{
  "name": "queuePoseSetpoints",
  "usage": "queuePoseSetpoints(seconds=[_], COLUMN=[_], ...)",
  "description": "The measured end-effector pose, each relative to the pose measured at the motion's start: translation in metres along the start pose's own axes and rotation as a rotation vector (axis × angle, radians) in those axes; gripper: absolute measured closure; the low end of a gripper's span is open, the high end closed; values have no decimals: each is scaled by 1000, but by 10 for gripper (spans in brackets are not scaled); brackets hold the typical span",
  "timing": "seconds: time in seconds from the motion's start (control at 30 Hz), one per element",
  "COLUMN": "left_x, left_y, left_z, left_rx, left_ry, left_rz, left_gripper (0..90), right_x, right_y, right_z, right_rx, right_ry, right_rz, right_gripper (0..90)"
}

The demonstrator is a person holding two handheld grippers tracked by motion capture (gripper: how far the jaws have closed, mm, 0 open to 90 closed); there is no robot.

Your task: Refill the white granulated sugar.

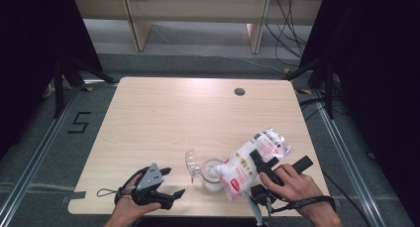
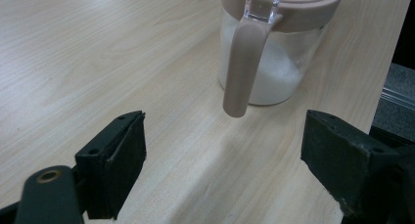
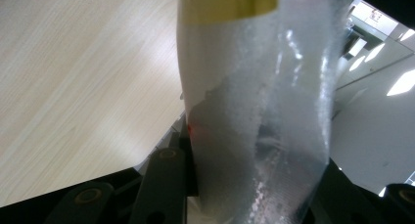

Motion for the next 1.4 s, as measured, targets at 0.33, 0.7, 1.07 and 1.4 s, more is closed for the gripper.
queuePoseSetpoints(seconds=[0.33,0.7,1.07,1.4], left_x=[1,0,0,0], left_y=[0,0,1,0], left_z=[0,0,0,0], left_rx=[3,-6,-14,-7], left_ry=[9,0,-3,0], left_rz=[-4,2,1,3], left_gripper=[165,165,165,165], right_x=[2,2,0,1], right_y=[2,1,1,0], right_z=[1,2,4,4], right_rx=[-9,-10,-11,-4], right_ry=[21,19,-16,17], right_rz=[-6,-5,2,3], right_gripper=[712,717,718,719])
Point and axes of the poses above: each handheld gripper's, and its own axes: y roughly forward along the jaws, z roughly out of its underside, x roughly to its left, the point moved 1 cm from there along y, roughly forward along the jaws, and after that the axes turned 8 degrees about -z, right-handed, at the moved point
